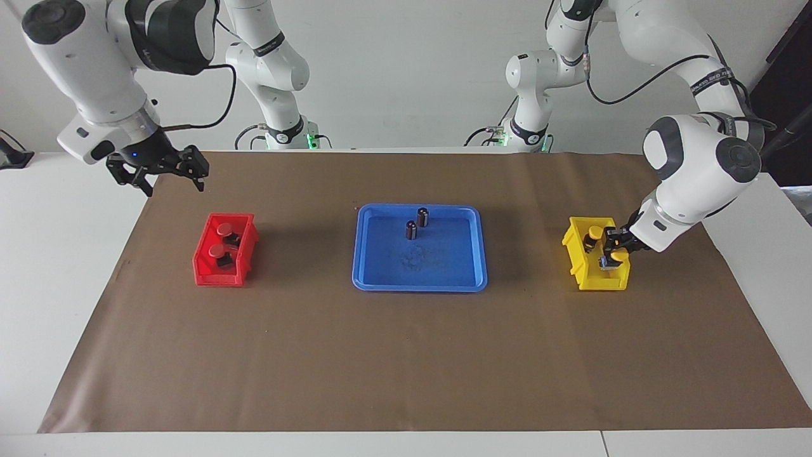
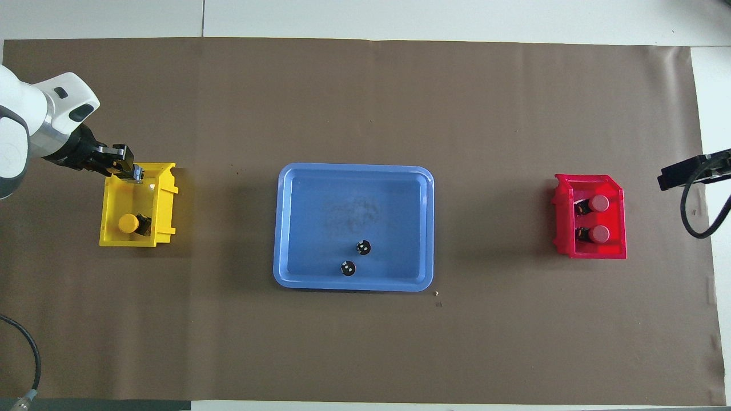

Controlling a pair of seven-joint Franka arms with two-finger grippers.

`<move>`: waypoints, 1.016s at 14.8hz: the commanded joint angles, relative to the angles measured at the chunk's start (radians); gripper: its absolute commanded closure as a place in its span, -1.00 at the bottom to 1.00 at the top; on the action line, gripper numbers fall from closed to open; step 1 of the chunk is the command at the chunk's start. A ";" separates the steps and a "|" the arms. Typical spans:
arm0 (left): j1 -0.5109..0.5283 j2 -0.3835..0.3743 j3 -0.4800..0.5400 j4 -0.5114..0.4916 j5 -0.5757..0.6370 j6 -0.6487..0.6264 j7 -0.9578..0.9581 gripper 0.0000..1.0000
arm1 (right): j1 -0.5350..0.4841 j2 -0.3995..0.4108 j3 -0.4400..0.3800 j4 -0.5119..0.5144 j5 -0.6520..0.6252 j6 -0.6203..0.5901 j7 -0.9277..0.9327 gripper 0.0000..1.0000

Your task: Sort red and yellow buttons by color

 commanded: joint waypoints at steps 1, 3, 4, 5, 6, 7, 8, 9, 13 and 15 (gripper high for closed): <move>0.020 -0.080 -0.008 -0.143 -0.025 0.096 0.014 0.97 | -0.028 0.020 0.004 0.064 0.009 -0.052 0.008 -1.00; 0.032 -0.089 -0.008 -0.176 -0.026 0.134 0.016 0.97 | -0.042 0.022 0.004 0.062 0.014 -0.049 0.012 -1.00; 0.034 -0.088 -0.008 -0.184 -0.026 0.151 0.016 0.97 | -0.043 0.023 0.004 0.064 0.014 -0.049 0.012 -1.00; 0.034 -0.086 -0.008 -0.190 -0.026 0.169 0.016 0.97 | -0.024 0.027 -0.008 0.064 0.014 -0.058 0.012 -1.00; 0.034 -0.081 -0.008 -0.203 -0.035 0.200 0.014 0.97 | 0.057 0.019 -0.083 0.070 0.000 -0.072 0.012 -1.00; 0.034 -0.075 -0.008 -0.219 -0.051 0.243 0.014 0.97 | 0.128 0.019 -0.176 0.077 0.007 -0.084 0.012 -1.00; 0.032 -0.068 -0.008 -0.232 -0.058 0.275 0.013 0.97 | 0.172 0.019 -0.232 0.080 0.009 -0.084 0.012 -1.00; 0.031 -0.058 -0.008 -0.235 -0.058 0.301 0.011 0.97 | 0.217 0.014 -0.272 0.079 0.009 -0.084 0.013 -1.00; 0.031 -0.055 -0.008 -0.241 -0.058 0.303 0.013 0.88 | 0.363 0.007 -0.413 0.068 0.007 -0.110 0.053 -1.00; 0.032 -0.055 -0.008 -0.241 -0.058 0.300 0.019 0.57 | 0.388 0.008 -0.436 0.070 0.006 -0.101 0.053 -1.00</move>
